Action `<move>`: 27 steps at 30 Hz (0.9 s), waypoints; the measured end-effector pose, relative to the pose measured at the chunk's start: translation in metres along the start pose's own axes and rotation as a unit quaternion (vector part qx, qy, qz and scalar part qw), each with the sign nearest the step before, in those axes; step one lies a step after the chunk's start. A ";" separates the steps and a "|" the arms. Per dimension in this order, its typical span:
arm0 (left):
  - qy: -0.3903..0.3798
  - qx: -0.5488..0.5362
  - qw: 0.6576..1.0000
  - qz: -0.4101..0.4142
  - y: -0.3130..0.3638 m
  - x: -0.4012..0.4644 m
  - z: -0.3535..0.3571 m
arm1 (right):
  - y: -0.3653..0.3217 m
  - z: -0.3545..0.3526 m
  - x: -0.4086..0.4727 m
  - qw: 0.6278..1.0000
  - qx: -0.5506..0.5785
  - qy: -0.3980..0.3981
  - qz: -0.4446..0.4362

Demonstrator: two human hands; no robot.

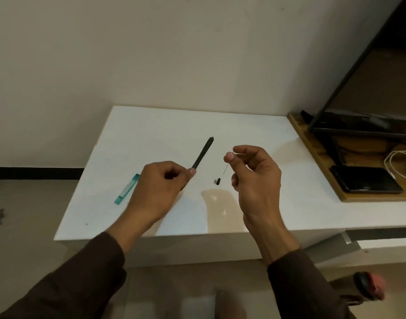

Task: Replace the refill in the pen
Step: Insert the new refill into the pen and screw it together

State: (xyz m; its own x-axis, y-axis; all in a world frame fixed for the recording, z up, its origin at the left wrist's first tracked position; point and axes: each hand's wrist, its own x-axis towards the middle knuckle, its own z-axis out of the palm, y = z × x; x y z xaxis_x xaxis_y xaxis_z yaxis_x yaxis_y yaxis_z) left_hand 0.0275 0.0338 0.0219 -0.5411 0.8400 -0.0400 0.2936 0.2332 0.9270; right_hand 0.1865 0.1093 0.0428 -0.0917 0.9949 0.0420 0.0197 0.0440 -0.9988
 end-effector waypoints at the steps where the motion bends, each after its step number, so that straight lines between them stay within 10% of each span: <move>1: -0.013 -0.041 0.999 0.000 0.004 0.000 -0.006 | 0.000 0.001 0.001 1.000 -0.016 0.003 -0.013; 27: -0.125 -0.171 0.974 0.077 0.029 -0.012 -0.054 | -0.034 0.032 -0.023 0.985 0.020 -0.139 -0.097</move>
State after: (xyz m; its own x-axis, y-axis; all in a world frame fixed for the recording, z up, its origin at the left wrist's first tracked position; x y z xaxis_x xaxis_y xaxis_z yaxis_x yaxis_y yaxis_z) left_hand 0.0004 0.0040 0.0697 -0.2898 0.9553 0.0586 0.0530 -0.0451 0.9976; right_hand 0.1566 0.0819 0.0748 -0.3590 0.9046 0.2300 -0.0632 0.2223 -0.9729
